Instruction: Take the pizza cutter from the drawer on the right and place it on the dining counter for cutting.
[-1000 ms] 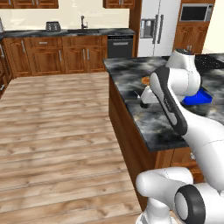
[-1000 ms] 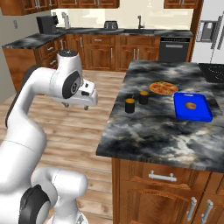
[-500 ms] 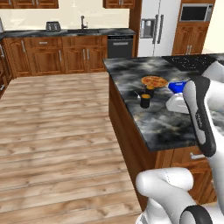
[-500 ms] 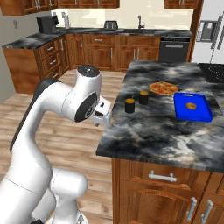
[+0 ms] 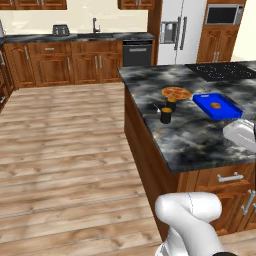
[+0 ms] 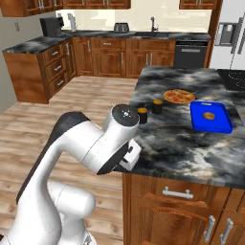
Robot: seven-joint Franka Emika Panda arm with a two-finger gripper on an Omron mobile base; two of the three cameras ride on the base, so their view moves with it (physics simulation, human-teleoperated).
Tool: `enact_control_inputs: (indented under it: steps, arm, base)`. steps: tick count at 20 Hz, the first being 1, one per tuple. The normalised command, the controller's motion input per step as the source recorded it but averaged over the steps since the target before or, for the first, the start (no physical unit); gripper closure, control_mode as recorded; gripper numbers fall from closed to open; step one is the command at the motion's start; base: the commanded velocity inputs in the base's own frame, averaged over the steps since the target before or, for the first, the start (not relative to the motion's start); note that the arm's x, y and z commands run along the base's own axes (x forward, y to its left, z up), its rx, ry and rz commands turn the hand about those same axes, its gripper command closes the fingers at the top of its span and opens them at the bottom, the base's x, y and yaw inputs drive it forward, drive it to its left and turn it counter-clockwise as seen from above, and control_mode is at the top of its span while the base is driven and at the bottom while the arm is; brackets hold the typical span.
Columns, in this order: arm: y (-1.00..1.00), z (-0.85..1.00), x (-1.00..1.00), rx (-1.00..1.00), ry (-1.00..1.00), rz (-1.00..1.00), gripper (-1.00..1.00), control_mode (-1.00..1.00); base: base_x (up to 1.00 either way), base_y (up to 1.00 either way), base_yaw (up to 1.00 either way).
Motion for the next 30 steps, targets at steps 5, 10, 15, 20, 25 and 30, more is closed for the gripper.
enact_control_inputs:
  steps: [5,10,15,20,25,30]
  arm:
    - [-0.57,-0.07,-0.36,0.21,0.00,-0.15,-1.00,-1.00]
    - [-0.53,-0.09,-0.36,0.19,0.00,-0.10,-1.00,-1.00]
    - [-0.50,-0.24,-0.19,0.21,0.00,-0.15,-1.00,-1.00]
    - [-0.44,-0.44,0.00,0.18,-0.05,-0.20,-1.00,-1.00]
    - [-0.34,-0.37,0.00,0.21,-0.02,-0.22,-1.00,-1.00]
    - [-0.38,-0.27,0.00,0.24,0.00,-0.22,-1.00,-1.00]
  base:
    - [0.00,0.00,0.00]
    - [0.00,0.00,0.00]
    - [0.00,0.00,0.00]
    - [0.00,0.00,0.00]
    - [0.00,0.00,0.00]
    - [0.00,0.00,0.00]
